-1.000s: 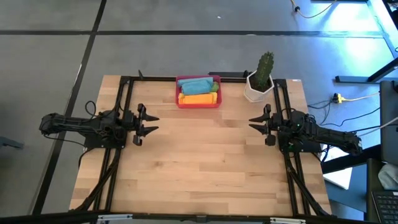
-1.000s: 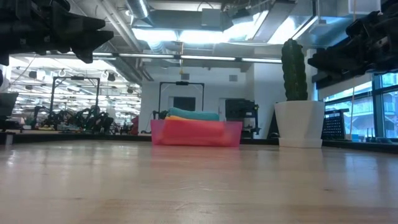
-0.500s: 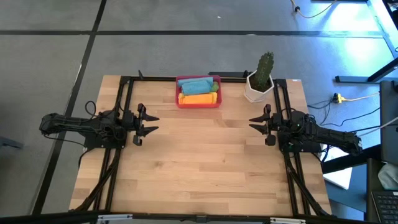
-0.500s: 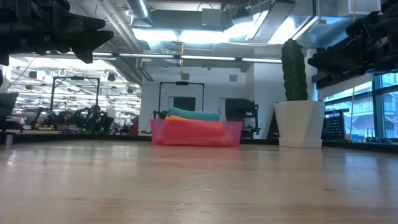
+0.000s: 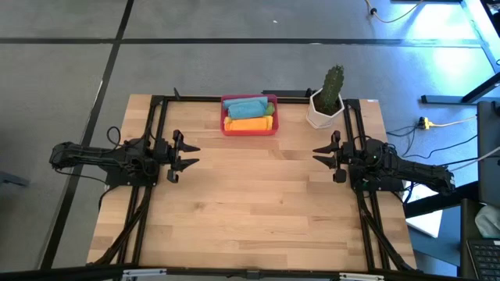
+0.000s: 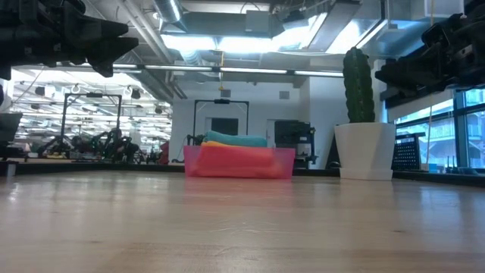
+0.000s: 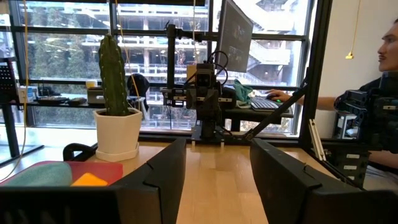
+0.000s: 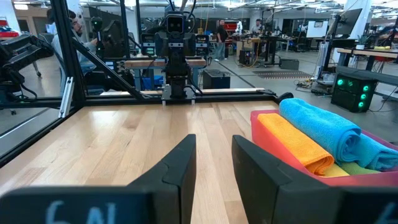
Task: Roll microfiber towels into tight, uniform cylinder then place into a basket
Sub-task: Return to home position
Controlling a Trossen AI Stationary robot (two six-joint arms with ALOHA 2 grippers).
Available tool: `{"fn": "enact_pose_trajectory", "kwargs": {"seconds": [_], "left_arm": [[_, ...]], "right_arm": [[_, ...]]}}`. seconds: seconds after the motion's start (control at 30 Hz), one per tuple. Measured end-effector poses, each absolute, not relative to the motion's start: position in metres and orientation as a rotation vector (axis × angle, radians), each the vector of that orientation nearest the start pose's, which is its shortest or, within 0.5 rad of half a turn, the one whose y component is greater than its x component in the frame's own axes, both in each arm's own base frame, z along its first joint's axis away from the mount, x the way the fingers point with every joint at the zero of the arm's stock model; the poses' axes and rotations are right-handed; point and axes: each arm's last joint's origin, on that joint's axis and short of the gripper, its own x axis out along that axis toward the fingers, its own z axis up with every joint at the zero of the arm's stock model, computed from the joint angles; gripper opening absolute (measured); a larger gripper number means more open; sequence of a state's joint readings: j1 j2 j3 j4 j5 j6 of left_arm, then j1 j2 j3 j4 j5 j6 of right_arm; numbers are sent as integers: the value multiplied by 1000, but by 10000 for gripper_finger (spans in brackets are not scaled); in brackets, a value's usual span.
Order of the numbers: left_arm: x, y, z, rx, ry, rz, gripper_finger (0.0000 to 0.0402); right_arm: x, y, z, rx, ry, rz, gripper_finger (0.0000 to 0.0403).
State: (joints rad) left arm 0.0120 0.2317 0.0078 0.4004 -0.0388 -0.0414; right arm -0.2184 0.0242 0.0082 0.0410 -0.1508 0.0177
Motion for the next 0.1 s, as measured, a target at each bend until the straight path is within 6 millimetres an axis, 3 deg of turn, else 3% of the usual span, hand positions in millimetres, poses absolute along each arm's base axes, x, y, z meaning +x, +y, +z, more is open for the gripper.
{"fn": "enact_pose_trajectory", "kwargs": {"seconds": [0.1], "left_arm": [[110,2,185,-44,-178,47,168]], "right_arm": [[97,-17,168,13,-25,-67,105]]}}
